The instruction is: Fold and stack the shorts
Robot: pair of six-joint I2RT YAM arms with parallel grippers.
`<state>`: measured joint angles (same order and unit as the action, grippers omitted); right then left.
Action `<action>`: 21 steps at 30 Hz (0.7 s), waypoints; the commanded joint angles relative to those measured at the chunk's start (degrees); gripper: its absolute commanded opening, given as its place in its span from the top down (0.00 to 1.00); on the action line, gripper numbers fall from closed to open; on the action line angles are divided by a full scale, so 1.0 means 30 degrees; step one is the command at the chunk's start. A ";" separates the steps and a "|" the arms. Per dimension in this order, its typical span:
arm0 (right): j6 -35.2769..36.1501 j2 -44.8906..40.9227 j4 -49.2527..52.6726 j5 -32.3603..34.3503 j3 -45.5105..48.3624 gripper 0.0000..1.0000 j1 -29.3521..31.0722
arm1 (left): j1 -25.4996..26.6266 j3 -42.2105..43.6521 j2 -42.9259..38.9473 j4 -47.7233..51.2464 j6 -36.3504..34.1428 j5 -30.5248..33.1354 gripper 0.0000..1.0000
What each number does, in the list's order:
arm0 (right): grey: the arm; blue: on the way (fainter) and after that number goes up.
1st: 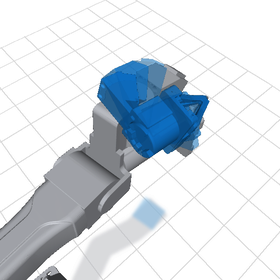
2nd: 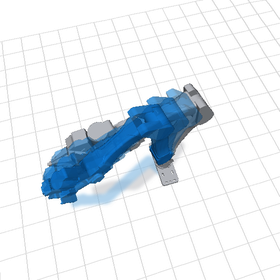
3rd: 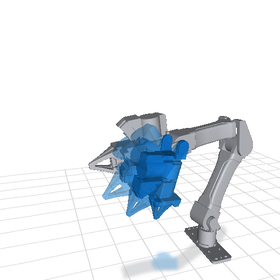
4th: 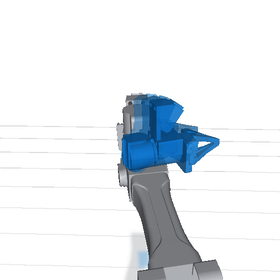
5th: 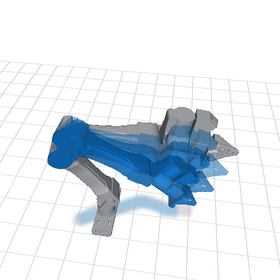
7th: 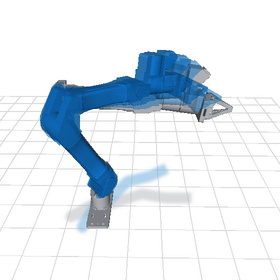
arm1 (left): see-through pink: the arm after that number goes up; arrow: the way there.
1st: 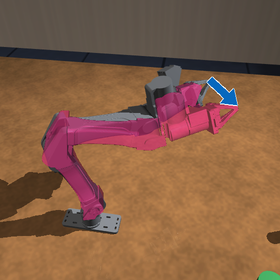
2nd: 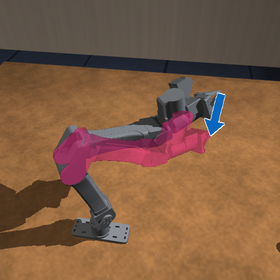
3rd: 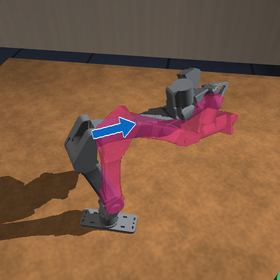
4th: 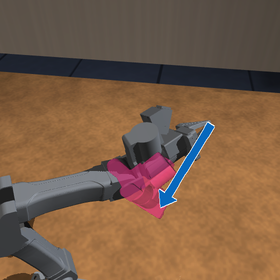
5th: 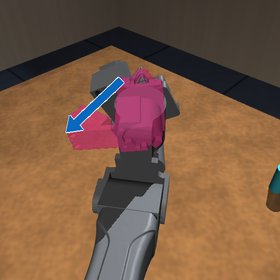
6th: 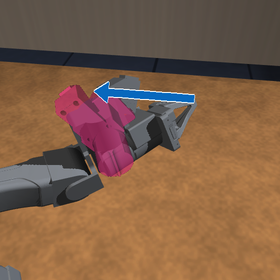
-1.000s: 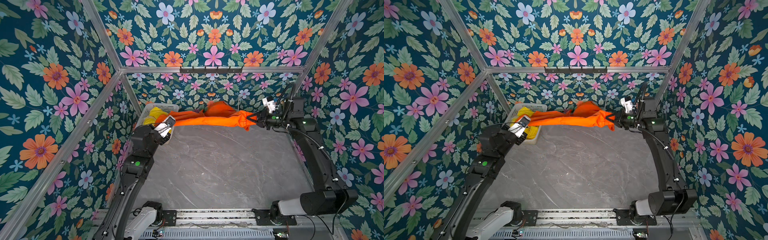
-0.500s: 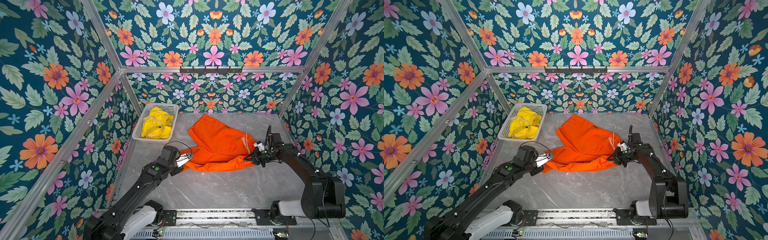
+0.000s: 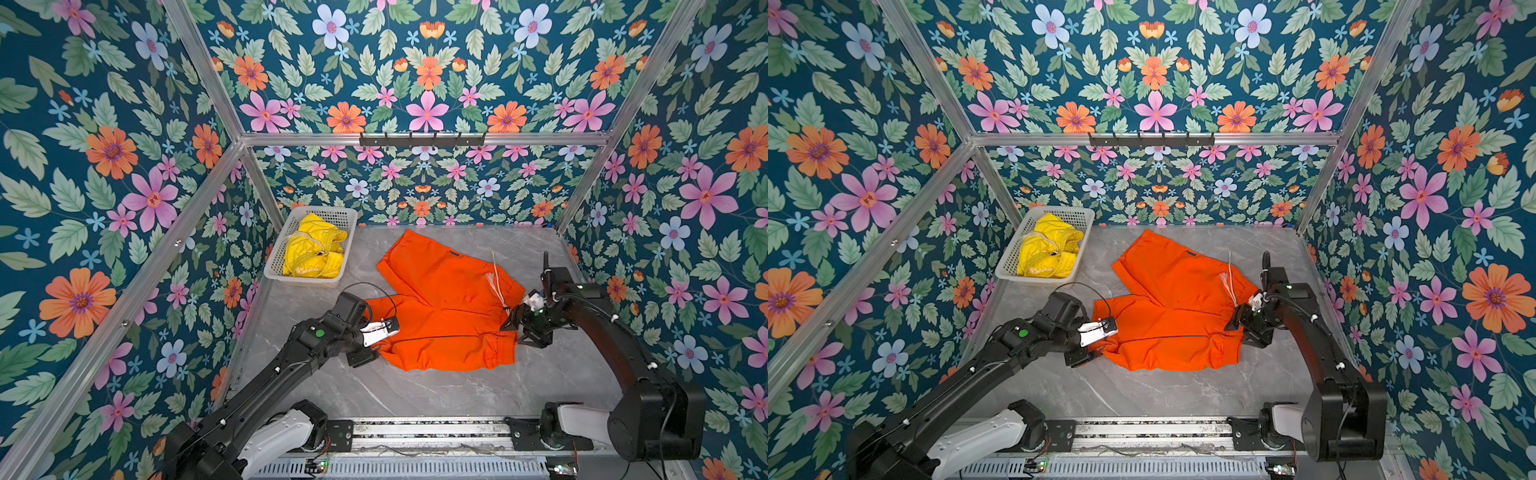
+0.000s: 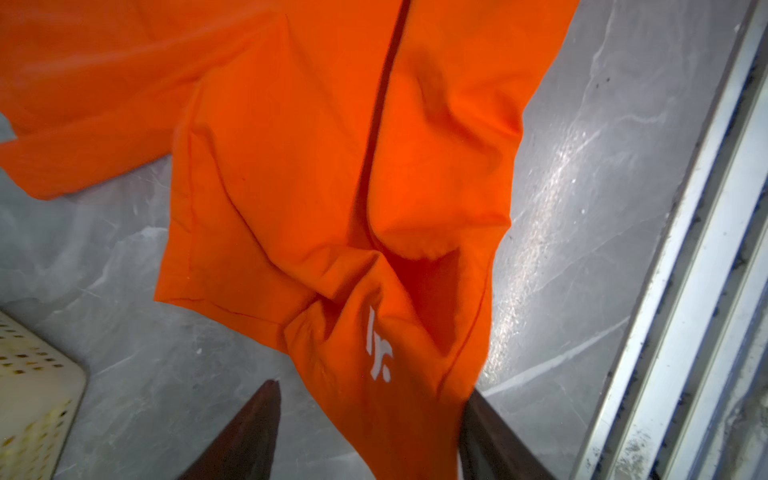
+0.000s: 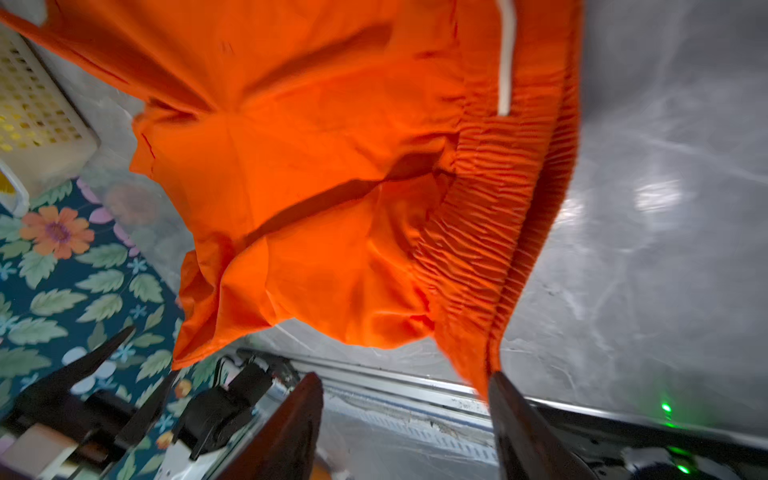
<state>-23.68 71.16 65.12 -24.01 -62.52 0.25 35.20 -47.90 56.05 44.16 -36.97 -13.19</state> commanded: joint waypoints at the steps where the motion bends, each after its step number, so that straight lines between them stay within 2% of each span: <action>1: 0.1288 -0.0088 0.3171 0.3197 -0.2063 0.37 -0.0004 | -0.0394 -0.0568 -0.0750 -0.0203 0.2054 0.0992 0.30; 5: 0.0717 0.0345 0.0566 0.0391 -0.2209 0.38 0.0834 | -0.1428 -0.0729 -0.0943 -0.1573 0.3404 -0.1242 0.29; 7: -0.0021 0.0743 -0.1037 0.0342 -0.1846 0.38 0.2388 | -0.1566 -0.0711 -0.0557 -0.2350 0.4704 -0.0761 0.30; 9: -0.0961 0.1217 -0.2629 -0.0291 -0.1145 0.39 0.3241 | -0.1590 -0.0617 0.0093 -0.3535 0.7143 0.0269 0.31; 11: -0.2300 0.1602 -0.5271 -0.1284 0.0277 0.40 0.3862 | -0.1597 -0.0803 0.0986 -0.4061 0.9313 0.0394 0.32; 15: -0.3488 0.2316 -0.8098 -0.1008 0.2237 0.40 0.4345 | -0.1626 0.0059 0.2475 -0.6138 1.4194 0.0937 0.37; 21: -0.3435 0.3503 -0.9676 -0.0833 0.4421 0.41 0.4219 | -0.1685 0.2235 0.3989 -0.9765 1.8663 0.0279 0.44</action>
<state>-32.71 80.82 39.99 -26.74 -50.87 13.13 30.28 -42.83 66.98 22.35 8.84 -11.73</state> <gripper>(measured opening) 0.596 0.565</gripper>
